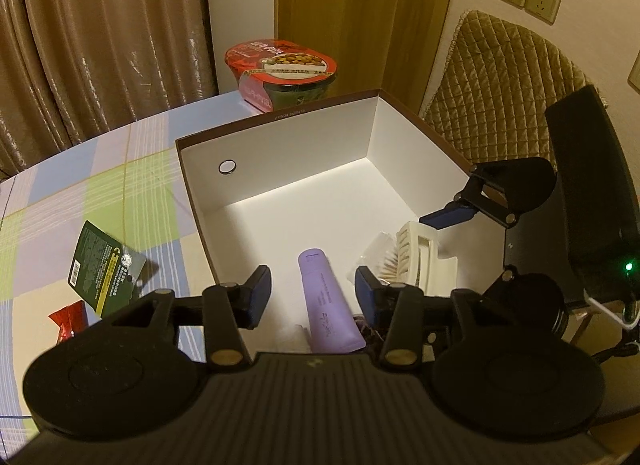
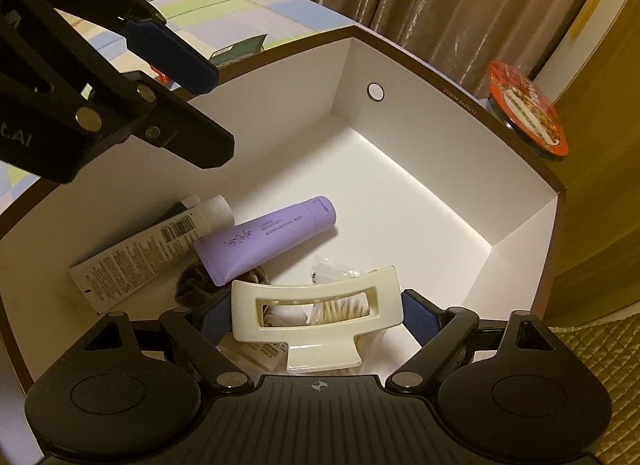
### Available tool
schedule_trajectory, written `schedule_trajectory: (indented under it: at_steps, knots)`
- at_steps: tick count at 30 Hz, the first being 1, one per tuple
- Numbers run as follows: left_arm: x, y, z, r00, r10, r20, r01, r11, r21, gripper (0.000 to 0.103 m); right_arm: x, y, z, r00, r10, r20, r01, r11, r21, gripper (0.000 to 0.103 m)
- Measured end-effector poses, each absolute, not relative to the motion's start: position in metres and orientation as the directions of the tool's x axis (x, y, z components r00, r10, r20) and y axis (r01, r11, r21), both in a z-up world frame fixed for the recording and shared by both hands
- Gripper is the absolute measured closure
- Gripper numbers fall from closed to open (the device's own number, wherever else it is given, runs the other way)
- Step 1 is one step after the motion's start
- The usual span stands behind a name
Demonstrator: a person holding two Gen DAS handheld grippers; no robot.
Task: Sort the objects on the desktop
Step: 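Open the left tool dropping the purple tube while the right tool releases the clip into the box, then withdraw both tools from the box back over the table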
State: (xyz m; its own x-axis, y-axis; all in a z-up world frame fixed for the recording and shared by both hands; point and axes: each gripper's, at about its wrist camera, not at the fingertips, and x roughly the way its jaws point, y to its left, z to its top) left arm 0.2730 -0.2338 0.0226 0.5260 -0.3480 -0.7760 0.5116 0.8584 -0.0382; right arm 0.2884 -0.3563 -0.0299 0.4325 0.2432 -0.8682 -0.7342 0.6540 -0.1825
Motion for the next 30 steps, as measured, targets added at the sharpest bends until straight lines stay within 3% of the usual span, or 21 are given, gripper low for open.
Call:
schedule_trajectory:
  at_steps: [3,5,18,30]
  knots:
    - [0.271,-0.232,0.024,0.531,-0.349,-0.772,0.509,0.860,-0.038,0.059,0.288,-0.355,-0.030,0.436,0.234,-0.869,-0.733,0.652,-0.192,0.015]
    - [0.270,-0.231,0.025,0.534,-0.348,-0.770,0.509,0.860,-0.036,0.059,0.285,-0.355,-0.029,0.460,0.229,-0.858,-0.725,0.654,-0.215,0.000]
    - [0.261,-0.213,0.032,0.553,-0.335,-0.763,0.488,0.872,-0.029,0.057,0.274,-0.351,-0.017,0.472,0.254,-0.844,-0.734,0.644,-0.217,0.000]
    - [0.244,-0.163,0.038,0.601,-0.232,-0.765,0.369,0.930,0.008,0.051,0.261,-0.342,0.024,0.542,0.341,-0.768,-0.719,0.661,-0.214,0.000]
